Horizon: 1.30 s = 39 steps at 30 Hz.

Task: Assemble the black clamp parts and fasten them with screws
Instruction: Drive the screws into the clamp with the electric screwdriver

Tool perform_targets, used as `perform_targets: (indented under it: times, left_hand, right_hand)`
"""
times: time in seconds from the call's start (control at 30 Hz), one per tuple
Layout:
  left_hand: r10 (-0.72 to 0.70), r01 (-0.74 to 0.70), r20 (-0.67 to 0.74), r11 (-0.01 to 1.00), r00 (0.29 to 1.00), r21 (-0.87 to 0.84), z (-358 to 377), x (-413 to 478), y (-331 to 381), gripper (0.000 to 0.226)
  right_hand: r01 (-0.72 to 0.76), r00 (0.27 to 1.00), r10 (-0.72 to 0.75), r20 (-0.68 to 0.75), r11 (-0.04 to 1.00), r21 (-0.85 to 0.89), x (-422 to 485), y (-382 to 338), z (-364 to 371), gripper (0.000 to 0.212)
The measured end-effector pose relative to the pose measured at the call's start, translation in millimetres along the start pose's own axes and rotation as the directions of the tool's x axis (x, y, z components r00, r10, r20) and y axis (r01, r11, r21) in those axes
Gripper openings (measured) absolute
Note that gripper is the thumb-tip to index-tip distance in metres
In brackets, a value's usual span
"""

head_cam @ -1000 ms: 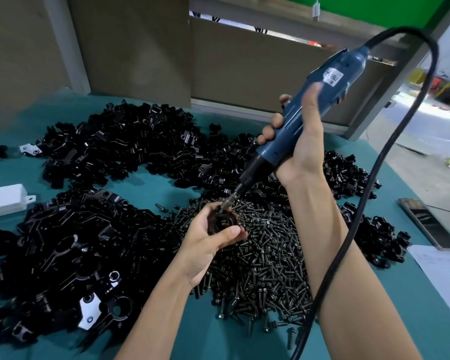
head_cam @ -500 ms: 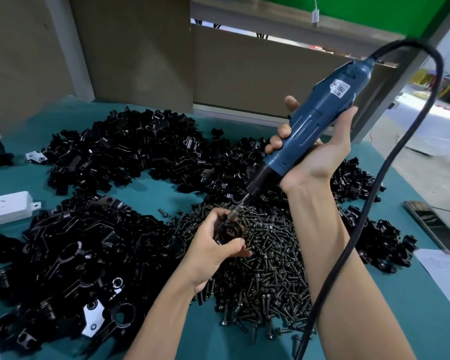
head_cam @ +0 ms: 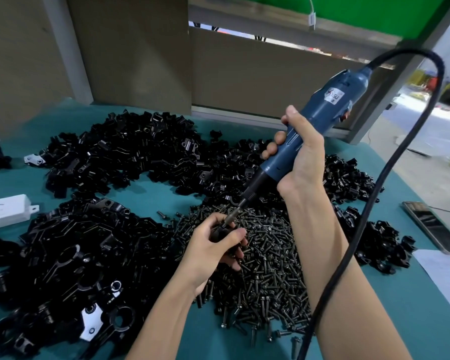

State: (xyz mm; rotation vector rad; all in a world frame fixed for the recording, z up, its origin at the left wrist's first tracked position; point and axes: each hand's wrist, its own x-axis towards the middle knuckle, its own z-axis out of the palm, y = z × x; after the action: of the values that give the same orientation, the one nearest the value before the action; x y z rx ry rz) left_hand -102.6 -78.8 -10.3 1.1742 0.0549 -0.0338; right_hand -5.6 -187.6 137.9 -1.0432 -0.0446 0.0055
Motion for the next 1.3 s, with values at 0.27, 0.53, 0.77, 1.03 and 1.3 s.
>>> perform_targets:
  times: [0.27, 0.53, 0.77, 1.03, 1.3]
  left_hand:
    - [0.02, -0.017, -0.06, 0.999, 0.998, 0.049, 0, 2, -3, 0.012]
    - [0.015, -0.015, -0.053, 1.0, 0.998, 0.018, 1, 2, -3, 0.016]
    - [0.01, -0.007, -0.053, 0.999, 0.999, 0.051, -1, 3, -5, 0.023]
    - [0.024, -0.02, -0.047, 0.996, 0.999, 0.087, 2, 3, -7, 0.028]
    - [0.067, -0.063, -0.079, 0.996, 0.995, 0.059, 3, 4, -6, 0.022]
  right_hand:
    - [0.058, 0.991, -0.06, -0.119, 0.998, -0.026, 0, 2, 3, 0.026]
    - [0.044, 0.996, -0.045, -0.081, 0.999, -0.006, 3, 1, -1, 0.025]
    - [-0.092, 0.995, 0.083, 0.052, 0.976, 0.197, 3, -6, -14, 0.086]
    - [-0.063, 0.998, 0.062, 0.015, 0.963, 0.261, 3, -9, -14, 0.08]
    - [-0.003, 1.0, -0.001, 0.03, 0.992, 0.124, -1, -3, -12, 0.05]
